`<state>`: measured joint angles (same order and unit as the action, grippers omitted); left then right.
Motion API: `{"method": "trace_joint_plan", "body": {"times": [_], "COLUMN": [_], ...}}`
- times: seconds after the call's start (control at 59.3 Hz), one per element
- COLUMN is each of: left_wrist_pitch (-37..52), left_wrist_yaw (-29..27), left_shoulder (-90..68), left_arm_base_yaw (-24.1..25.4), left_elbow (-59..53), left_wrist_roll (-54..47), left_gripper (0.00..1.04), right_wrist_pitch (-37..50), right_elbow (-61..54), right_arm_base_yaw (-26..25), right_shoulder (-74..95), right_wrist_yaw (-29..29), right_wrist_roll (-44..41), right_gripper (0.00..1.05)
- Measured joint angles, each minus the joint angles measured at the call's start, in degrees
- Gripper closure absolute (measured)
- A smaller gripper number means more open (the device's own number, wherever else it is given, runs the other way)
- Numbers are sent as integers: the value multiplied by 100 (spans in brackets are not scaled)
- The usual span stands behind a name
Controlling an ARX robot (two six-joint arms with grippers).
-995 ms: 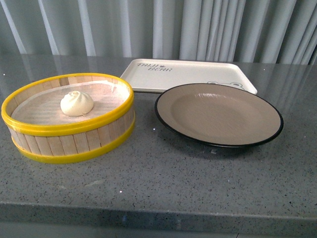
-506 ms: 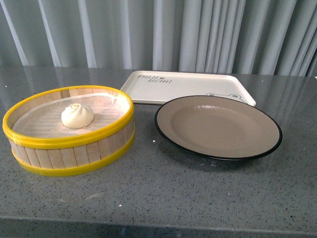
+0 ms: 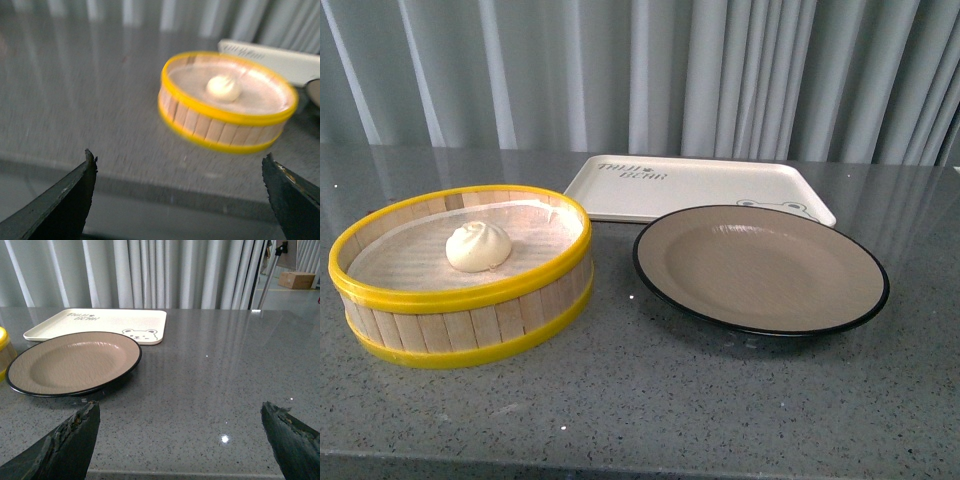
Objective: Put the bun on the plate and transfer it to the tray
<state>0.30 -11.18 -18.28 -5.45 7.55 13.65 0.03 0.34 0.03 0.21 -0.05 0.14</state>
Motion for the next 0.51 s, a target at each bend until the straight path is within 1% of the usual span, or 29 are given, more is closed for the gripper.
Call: {"method": "trace_joint_plan", "body": {"times": [0.051,0.152,0.253,0.287,0.405,0.506], "left_wrist_pitch": [463,1281,1797,2004,1996,1589], "left_wrist_yaw": [254,518,555,533,533,608], "left_shoulder": [-625,-1722,-2625,-3110,-4074,-4745], "left_arm_base_yaw": [-31,-98,-238,-317,-422,-501], "left_elbow": [232,780,1300,1604,2430,3222], "left_wrist_roll": [205,284,170,-2,-232,-431], "left_gripper": [7,7,7,7,7,7], "right_wrist_pitch": [0,0,0,0,0,0], "right_elbow": [0,0,0,0,0,0], "right_arm_base_yaw": [0,0,0,0,0,0], "right_shoulder": [2,0,0,0,0,0], "right_wrist_yaw": [-7,2,0,0,-2,0], "right_wrist_roll": [0,0,0,0,0,0], "right_gripper": [8,8,8,8,8,8]}}
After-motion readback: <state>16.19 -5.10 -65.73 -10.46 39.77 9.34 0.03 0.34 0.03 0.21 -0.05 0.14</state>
